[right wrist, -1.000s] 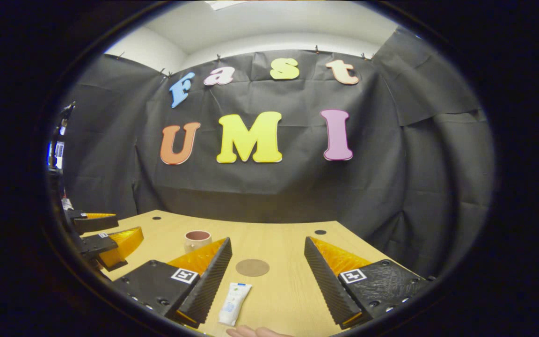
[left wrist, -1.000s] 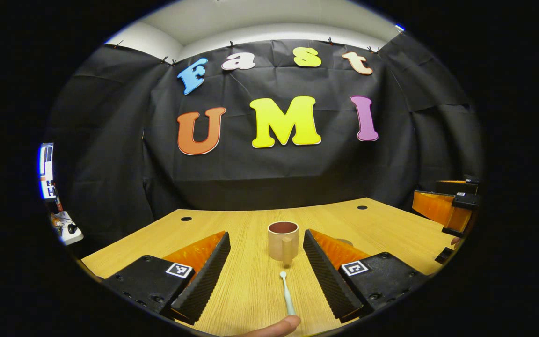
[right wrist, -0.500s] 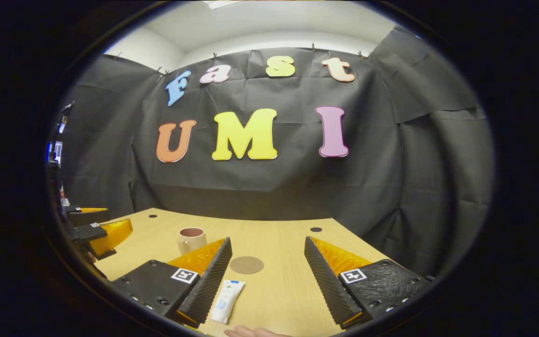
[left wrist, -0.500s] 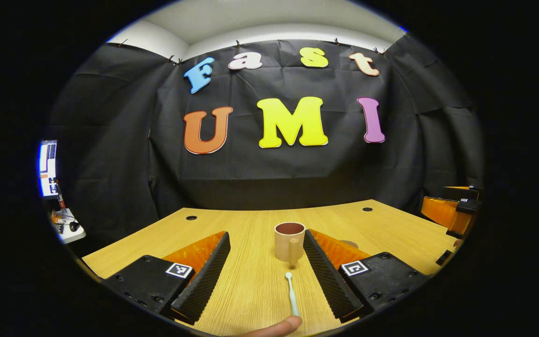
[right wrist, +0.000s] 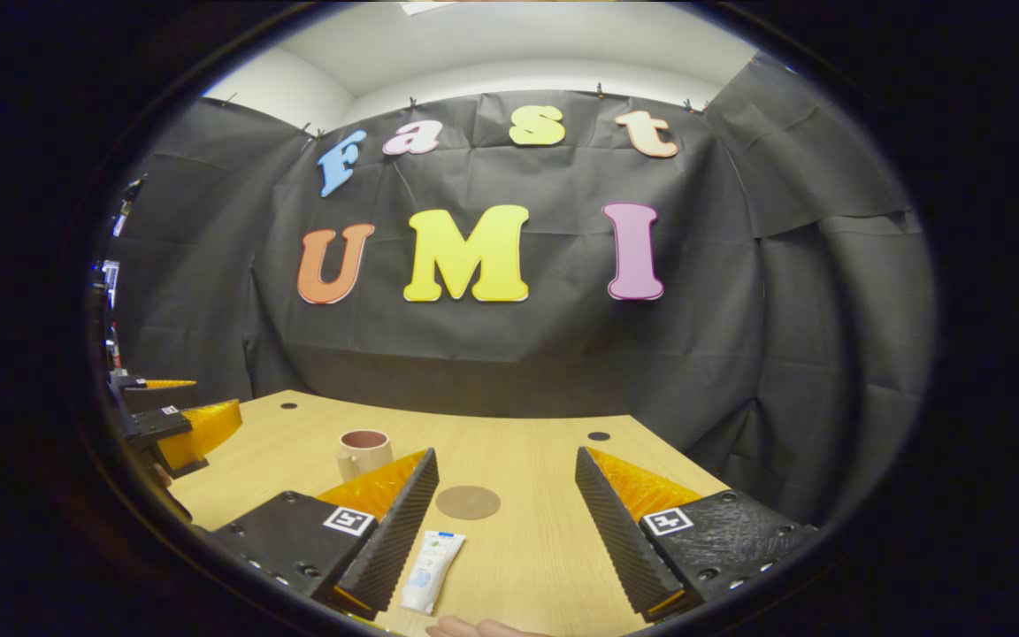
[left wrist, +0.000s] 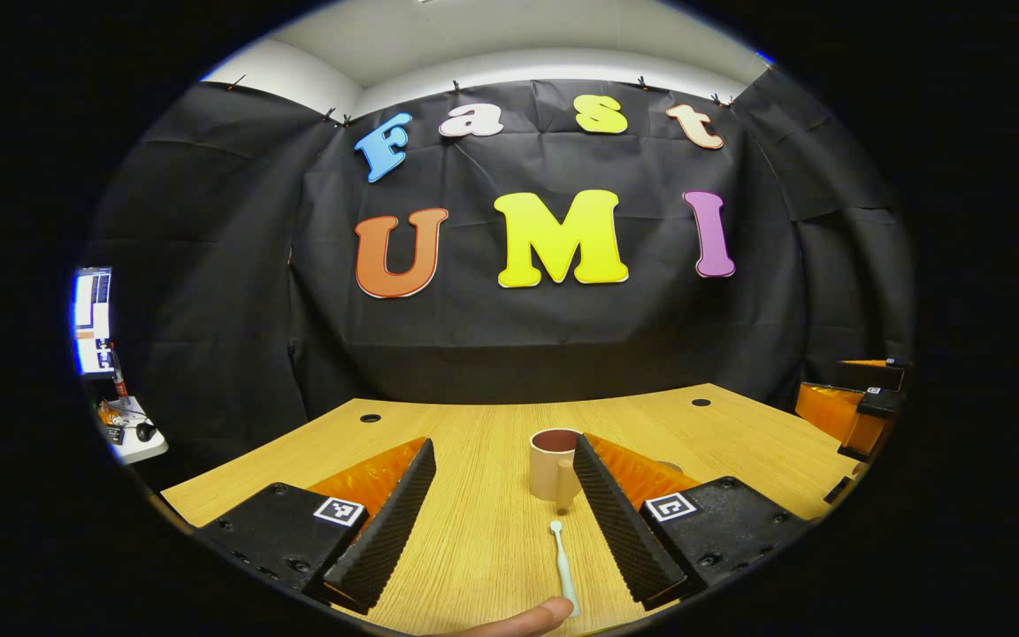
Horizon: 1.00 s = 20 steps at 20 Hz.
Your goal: Put the toothbrush and toothpaste on the desktop into the cup, then pick up the cup and place it on the coaster on the desktop.
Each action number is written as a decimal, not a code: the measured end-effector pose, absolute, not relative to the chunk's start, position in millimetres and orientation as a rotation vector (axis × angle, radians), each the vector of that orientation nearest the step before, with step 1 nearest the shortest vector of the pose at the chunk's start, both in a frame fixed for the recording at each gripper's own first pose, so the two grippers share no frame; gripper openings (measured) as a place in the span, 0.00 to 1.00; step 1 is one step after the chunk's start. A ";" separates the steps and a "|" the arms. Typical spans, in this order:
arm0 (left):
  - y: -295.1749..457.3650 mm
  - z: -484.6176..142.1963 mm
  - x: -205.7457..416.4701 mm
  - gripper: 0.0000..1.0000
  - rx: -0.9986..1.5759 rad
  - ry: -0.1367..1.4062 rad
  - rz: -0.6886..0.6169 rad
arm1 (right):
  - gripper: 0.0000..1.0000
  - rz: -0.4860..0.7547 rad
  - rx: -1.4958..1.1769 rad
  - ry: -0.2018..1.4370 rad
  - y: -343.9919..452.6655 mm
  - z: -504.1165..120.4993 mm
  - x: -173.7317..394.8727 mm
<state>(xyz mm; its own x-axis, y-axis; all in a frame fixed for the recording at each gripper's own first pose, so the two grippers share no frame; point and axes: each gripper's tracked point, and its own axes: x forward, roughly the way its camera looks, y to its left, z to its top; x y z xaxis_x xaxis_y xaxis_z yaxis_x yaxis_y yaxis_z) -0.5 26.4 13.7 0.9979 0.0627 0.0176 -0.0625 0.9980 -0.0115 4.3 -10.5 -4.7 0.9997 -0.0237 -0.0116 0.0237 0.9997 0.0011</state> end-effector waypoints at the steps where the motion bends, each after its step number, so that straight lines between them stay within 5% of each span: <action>1: 26.2 12.3 0.0 0.99 -0.012 -0.013 0.060 | 0.94 -0.023 0.000 0.006 -9.6 -4.1 3.6; 20: -5.2 -56.2 21.8 0.99 -0.053 0.150 -0.021 | 0.94 -0.030 -0.031 -0.024 3.1 -21.8 14.1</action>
